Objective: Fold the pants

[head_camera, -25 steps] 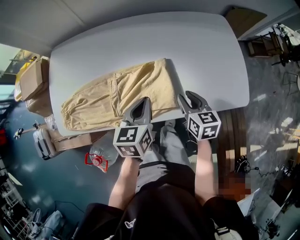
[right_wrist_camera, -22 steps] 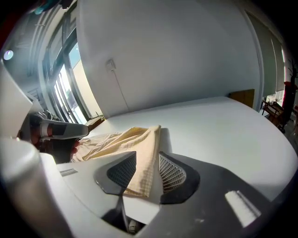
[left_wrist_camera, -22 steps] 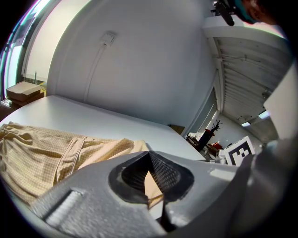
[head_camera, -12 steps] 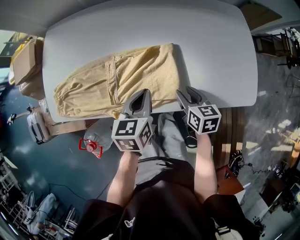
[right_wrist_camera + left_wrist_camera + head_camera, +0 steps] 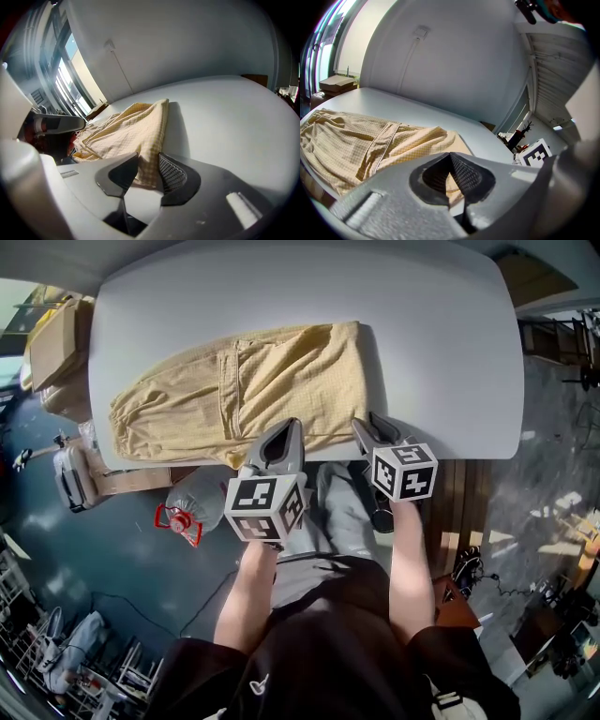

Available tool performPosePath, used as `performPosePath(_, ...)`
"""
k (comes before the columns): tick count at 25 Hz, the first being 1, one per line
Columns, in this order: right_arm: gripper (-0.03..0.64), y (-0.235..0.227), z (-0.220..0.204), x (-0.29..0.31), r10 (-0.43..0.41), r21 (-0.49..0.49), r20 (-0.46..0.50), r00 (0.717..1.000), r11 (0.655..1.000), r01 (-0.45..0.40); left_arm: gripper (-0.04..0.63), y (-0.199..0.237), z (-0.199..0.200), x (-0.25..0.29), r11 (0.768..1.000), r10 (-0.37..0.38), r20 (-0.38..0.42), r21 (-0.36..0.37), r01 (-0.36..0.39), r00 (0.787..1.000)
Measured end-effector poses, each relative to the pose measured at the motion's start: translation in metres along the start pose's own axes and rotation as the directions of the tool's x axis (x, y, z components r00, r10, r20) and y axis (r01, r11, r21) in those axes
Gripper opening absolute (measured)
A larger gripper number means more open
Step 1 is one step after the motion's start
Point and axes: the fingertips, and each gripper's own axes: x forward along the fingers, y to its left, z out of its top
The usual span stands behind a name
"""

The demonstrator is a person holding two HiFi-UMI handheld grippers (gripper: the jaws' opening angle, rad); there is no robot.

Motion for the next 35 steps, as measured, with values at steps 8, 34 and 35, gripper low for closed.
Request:
performPosePath(8,0.067,0.003,0.003,-0.003,0.031,0.01,-0.027,0.999,0.999,-0.03,0.003,-0.002,0.01,-0.007,0.999,0.037,0.027,-0.004,-0.037,0.999)
performPosePath(34,0.061,-0.146,-0.01,-0.133,-0.197,0.22,0.125,0.972,0.961,0.166,0.003,-0.146,0.005,0.048,0.968,-0.202,-0.034,0.145,0.204,0.979)
performPosePath(35,0.061,-0.15,-0.013,-0.139,-0.213,0.233,0.125,0.969,0.956,0.18,0.003,-0.151,0.005,0.051,0.964,-0.216,-0.039,0.15,0.219,0.976)
